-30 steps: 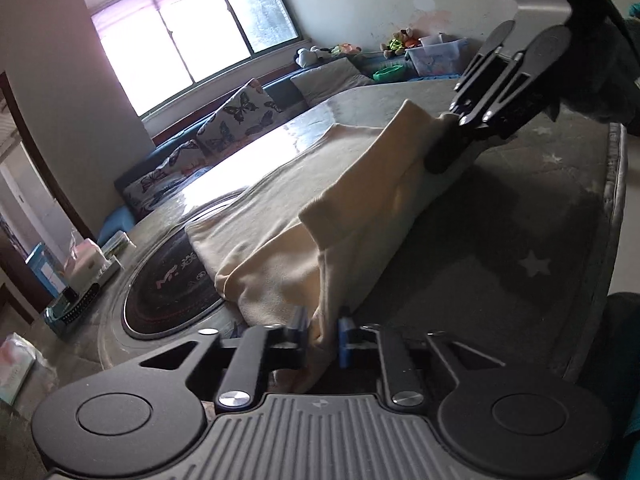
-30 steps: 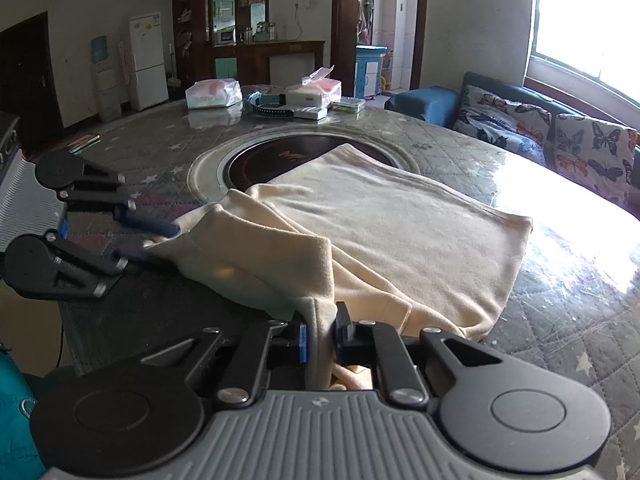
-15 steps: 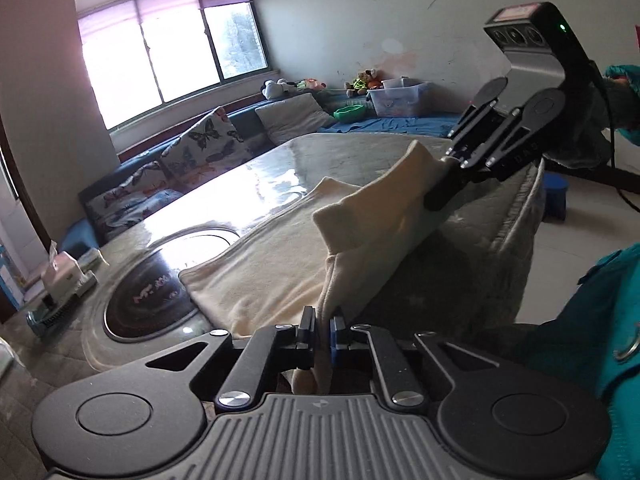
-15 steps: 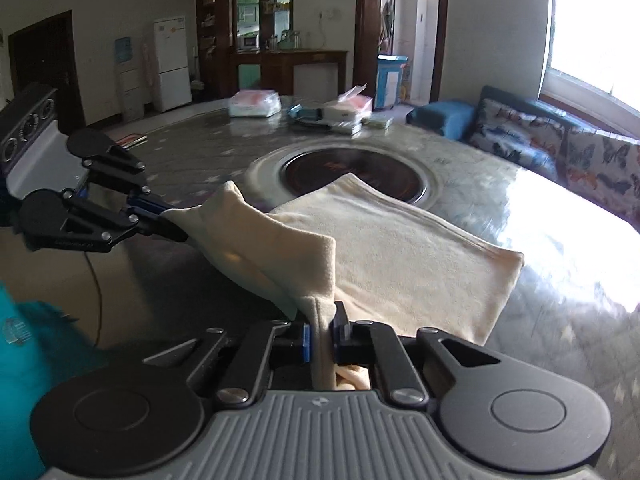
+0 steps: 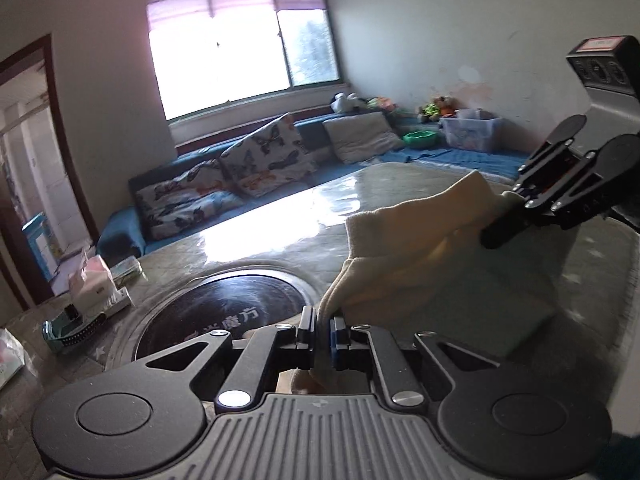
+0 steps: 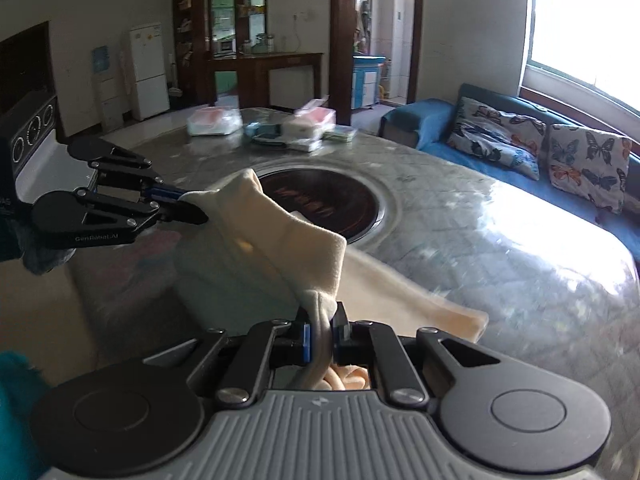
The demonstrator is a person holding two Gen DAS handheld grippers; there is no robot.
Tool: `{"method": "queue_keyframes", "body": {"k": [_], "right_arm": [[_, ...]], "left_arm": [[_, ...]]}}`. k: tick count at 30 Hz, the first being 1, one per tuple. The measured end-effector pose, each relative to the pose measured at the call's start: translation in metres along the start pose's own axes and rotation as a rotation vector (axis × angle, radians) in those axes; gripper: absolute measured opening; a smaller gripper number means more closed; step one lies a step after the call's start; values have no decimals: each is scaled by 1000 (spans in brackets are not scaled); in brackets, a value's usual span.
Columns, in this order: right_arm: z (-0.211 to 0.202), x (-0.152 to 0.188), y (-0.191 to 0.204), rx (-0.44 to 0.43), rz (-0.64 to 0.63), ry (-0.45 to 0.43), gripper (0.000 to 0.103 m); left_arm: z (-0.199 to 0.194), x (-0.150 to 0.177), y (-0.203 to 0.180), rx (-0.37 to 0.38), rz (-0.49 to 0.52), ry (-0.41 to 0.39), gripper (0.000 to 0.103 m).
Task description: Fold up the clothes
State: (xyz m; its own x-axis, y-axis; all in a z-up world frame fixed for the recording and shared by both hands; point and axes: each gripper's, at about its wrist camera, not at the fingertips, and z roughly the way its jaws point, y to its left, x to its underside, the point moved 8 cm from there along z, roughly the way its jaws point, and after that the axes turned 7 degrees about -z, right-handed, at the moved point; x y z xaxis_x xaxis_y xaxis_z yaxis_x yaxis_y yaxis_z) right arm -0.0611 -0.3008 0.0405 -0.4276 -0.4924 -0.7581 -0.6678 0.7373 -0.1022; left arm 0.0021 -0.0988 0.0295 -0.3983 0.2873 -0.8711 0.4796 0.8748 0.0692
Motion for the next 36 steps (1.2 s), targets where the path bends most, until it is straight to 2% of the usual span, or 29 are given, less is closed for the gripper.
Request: {"method": "queue_keyframes", "body": {"k": [6, 8, 10, 12, 14, 17, 20, 23, 26, 31, 34, 36], "right_arm": [[65, -5, -46, 81, 86, 35, 12], [81, 3, -59, 120, 158, 38, 28], [87, 12, -68, 162, 201, 27, 29], [85, 18, -74, 189, 239, 10, 37], [76, 23, -81, 232, 272, -12, 37], [61, 23, -82, 293, 248, -46, 37], [56, 16, -77, 251, 261, -77, 33], [72, 11, -72, 193, 277, -71, 29], [92, 8, -73, 174, 300, -59, 28], [102, 8, -71, 178, 312, -49, 29], [104, 7, -68, 186, 299, -50, 29], [105, 6, -66, 192, 290, -51, 29]], "left_arm": [[75, 7, 20, -86, -109, 92, 11], [90, 14, 26, -112, -138, 114, 12], [92, 19, 29, -132, -138, 121, 17], [89, 20, 31, -160, -128, 107, 25], [87, 16, 28, -147, -139, 102, 28], [83, 11, 21, -116, -160, 98, 26], [79, 5, 14, -84, -181, 94, 27], [76, -1, 7, -53, -202, 90, 41], [72, -7, 0, -21, -224, 86, 41], [95, -5, -3, 16, -252, 135, 40], [112, 1, 6, -8, -273, 163, 35], [122, 6, 13, -30, -294, 181, 36]]}}
